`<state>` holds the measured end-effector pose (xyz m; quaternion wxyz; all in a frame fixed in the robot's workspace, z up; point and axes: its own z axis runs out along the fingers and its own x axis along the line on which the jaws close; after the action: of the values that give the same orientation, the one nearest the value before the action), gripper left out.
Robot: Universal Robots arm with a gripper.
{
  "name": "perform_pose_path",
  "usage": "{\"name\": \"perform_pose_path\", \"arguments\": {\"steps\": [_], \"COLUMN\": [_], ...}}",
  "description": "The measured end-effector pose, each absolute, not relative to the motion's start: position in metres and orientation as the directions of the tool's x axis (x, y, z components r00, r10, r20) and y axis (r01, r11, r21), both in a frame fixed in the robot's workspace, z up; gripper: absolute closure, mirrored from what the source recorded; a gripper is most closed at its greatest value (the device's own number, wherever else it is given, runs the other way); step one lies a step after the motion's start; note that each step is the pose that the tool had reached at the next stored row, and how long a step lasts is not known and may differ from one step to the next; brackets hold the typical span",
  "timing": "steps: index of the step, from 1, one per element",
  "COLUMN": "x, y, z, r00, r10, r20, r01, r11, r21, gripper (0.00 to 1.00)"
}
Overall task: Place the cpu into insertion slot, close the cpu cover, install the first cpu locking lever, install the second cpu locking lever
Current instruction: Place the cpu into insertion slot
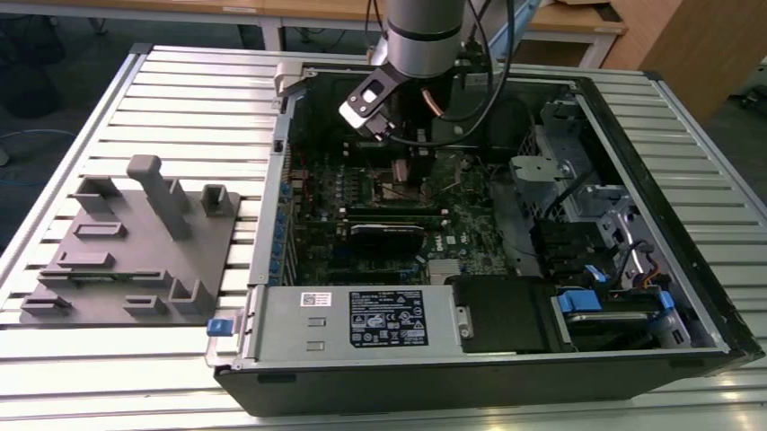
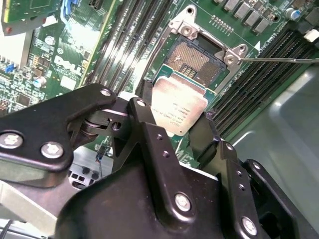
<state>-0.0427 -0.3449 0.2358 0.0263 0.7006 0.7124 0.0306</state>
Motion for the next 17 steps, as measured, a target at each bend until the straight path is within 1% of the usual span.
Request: {"name": "perform_pose_path", "arguments": {"steps": [17], "x": [-0.0491], "y": [-0.3409], "z": [0.2291], "r00": [0.053], "r10": [0.999], "r20": [0.006], "r01": [0.995], "r11": [-0.054], "r21": [0.080], "gripper": [0.46]}}
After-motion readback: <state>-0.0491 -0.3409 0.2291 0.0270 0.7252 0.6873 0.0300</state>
